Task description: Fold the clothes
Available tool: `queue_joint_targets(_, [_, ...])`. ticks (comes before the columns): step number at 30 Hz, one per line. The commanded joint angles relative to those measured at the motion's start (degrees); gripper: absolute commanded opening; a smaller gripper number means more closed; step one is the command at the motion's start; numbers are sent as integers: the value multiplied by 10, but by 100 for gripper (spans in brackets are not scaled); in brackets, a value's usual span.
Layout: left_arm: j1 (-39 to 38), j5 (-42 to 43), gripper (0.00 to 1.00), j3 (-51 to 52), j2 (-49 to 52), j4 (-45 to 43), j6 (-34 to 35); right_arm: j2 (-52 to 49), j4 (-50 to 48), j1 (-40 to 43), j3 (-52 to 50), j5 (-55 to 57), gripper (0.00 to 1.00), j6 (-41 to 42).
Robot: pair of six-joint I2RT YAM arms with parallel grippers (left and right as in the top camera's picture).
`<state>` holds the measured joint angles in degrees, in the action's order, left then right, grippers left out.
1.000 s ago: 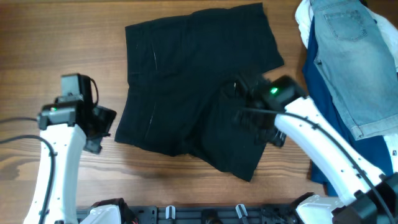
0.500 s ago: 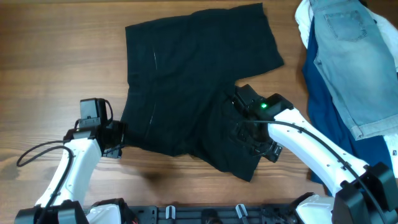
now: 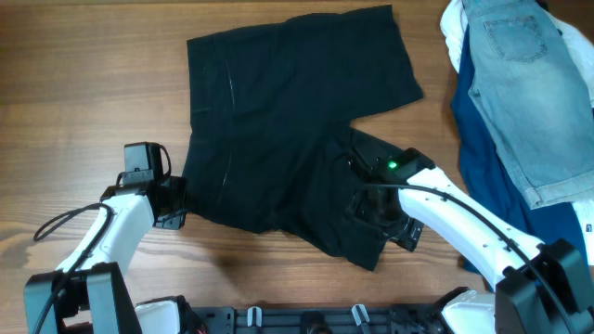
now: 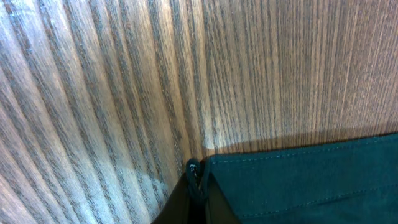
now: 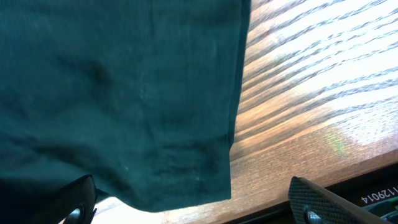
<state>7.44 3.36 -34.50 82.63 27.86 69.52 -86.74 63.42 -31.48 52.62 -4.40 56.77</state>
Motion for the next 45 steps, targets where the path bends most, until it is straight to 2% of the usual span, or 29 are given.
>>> queue_joint_targets(1, [-2, 3, 4, 17, 27, 6, -3, 4, -3, -2, -31, -35, 97, -27])
queue_joint_targets(3, [-2, 3, 4, 17, 27, 6, -3, 4, -14, -2, -63, -46, 91, -26])
queue_joint_targets(4, [-2, 3, 4, 17, 27, 6, -3, 4, -33, -2, -90, -64, 85, -26])
queue_joint_targets(9, [-2, 3, 4, 17, 27, 7, -42, 4, -96, -2, -156, -122, 73, -30])
queue_joint_targets(13, [-2, 3, 4, 17, 27, 7, -47, 4, -105, -2, -165, -137, 63, -42])
queue_joint_targets(16, [-2, 3, 4, 17, 27, 7, -48, 4, -111, -2, -165, -137, 52, -42])
queue_joint_targets(19, [-2, 3, 4, 17, 27, 9, -48, 4, -121, -2, -165, -137, 46, -42])
queue_joint_targets(21, [-2, 3, 4, 17, 27, 13, -48, 4, -128, -2, -165, -134, 34, -44])
queue_joint_targets(22, [-2, 3, 4, 17, 27, 13, -48, 4, -130, -2, -165, -130, 24, -45])
queue_joint_targets(23, [-2, 3, 4, 17, 27, 13, -48, 4, -134, -2, -165, -128, 6, -51])
queue_joint_targets(27, [-2, 3, 4, 17, 26, 13, -119, 5, -146, 2, -153, -120, 4, -90])
queue_joint_targets(30, [-2, 17, 4, 6, 10, 26, -204, 6, -66, 48, -73, -78, 4, -144])
queue_joint_targets(33, [-2, 18, 4, -25, -36, 76, -244, 17, 2, 113, 31, -43, 4, -200])
queue_joint_targets(35, [-2, 18, 4, -34, -67, 97, -244, 27, 19, 147, 65, -39, 4, -199])
queue_joint_targets(39, [-2, 17, 4, -35, -130, 111, -244, 55, 25, 220, 68, -28, 4, -200])
queue_joint_targets(45, [-2, 18, 4, -35, -205, 121, -269, 118, 42, 325, 97, -29, 4, -256])
